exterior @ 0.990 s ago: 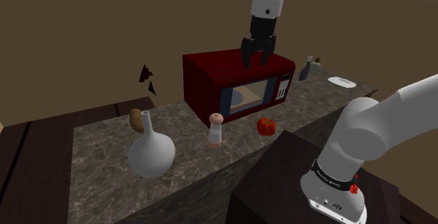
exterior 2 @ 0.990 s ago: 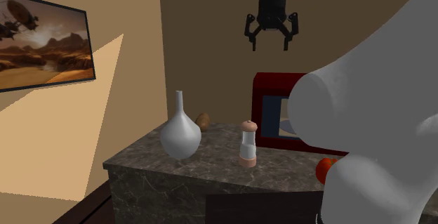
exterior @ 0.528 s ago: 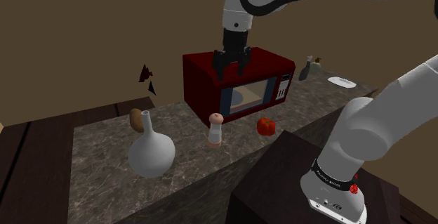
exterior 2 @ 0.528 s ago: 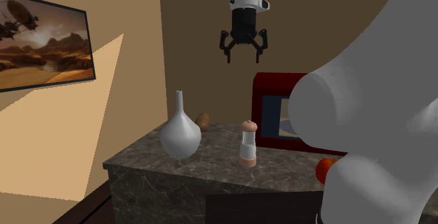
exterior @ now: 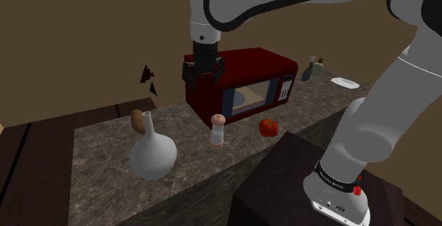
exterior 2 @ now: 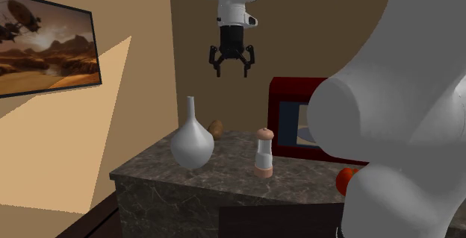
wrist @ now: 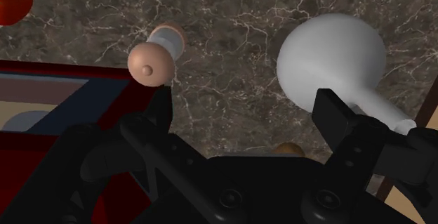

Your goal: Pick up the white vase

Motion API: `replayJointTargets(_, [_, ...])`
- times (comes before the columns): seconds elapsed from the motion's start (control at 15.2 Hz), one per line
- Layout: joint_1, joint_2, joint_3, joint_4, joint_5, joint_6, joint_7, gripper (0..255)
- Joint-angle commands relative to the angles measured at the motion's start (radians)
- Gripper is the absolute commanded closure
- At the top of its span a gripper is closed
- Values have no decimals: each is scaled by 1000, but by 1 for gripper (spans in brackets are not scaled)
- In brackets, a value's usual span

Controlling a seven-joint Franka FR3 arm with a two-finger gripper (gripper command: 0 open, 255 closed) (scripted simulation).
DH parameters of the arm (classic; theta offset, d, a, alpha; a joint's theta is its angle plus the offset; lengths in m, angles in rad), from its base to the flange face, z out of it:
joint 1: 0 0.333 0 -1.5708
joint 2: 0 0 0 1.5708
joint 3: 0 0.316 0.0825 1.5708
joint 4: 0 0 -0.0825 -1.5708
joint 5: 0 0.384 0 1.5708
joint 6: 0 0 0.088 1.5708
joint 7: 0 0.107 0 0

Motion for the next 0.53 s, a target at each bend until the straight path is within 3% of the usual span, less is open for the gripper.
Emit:
replayJointTargets(0.0, [10, 69, 25, 42, -16, 24, 50, 0])
replayJointTargets(0.46, [63, 339, 75, 266, -115, 52, 212, 0])
